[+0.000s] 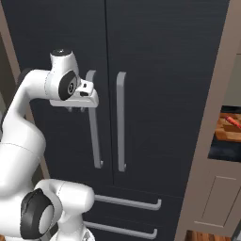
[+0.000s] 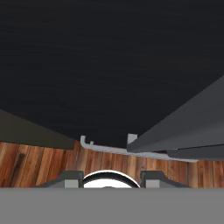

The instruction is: Retrieve a lemon from the fridge and place it on the cutting board with the fish.

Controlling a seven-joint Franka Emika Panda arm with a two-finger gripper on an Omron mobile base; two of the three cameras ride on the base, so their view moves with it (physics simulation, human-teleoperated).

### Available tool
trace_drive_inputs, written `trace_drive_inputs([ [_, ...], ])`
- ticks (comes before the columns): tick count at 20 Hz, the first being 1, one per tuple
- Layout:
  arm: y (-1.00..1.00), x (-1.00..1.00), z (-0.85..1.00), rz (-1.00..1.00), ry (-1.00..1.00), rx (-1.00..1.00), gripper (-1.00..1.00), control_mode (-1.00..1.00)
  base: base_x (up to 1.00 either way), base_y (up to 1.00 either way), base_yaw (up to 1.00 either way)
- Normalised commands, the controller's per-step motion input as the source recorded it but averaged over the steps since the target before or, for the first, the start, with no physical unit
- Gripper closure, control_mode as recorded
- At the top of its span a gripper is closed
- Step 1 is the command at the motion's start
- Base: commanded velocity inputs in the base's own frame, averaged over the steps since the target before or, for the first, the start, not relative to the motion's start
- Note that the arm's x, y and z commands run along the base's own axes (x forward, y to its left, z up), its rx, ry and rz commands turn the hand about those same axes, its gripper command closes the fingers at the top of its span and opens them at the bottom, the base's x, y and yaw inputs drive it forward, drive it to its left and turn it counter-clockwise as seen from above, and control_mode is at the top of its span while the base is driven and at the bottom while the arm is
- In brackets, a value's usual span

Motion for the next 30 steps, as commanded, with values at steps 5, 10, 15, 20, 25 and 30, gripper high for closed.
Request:
trace_drive_inputs([
  [5, 0.0, 0.0, 0.0, 0.0, 0.0, 0.0, -1.0, 1.0, 0.0, -0.02, 0.0],
  [10, 0.0, 0.0, 0.0, 0.0, 0.0, 0.0, -1.0, 1.0, -0.16, -0.45, 0.0],
  [15, 0.0, 0.0, 0.0, 0.0, 0.0, 0.0, -1.0, 1.0, -0.16, -0.4, 0.0],
  [20, 0.0, 0.0, 0.0, 0.0, 0.0, 0.0, -1.0, 1.0, -0.22, -0.03, 0.0],
  [25, 0.0, 0.0, 0.0, 0.0, 0.0, 0.0, -1.0, 1.0, -0.6, 0.0, -0.07],
  [30, 0.0, 0.0, 0.0, 0.0, 0.0, 0.0, -1.0, 1.0, -0.56, 0.0, -0.08],
])
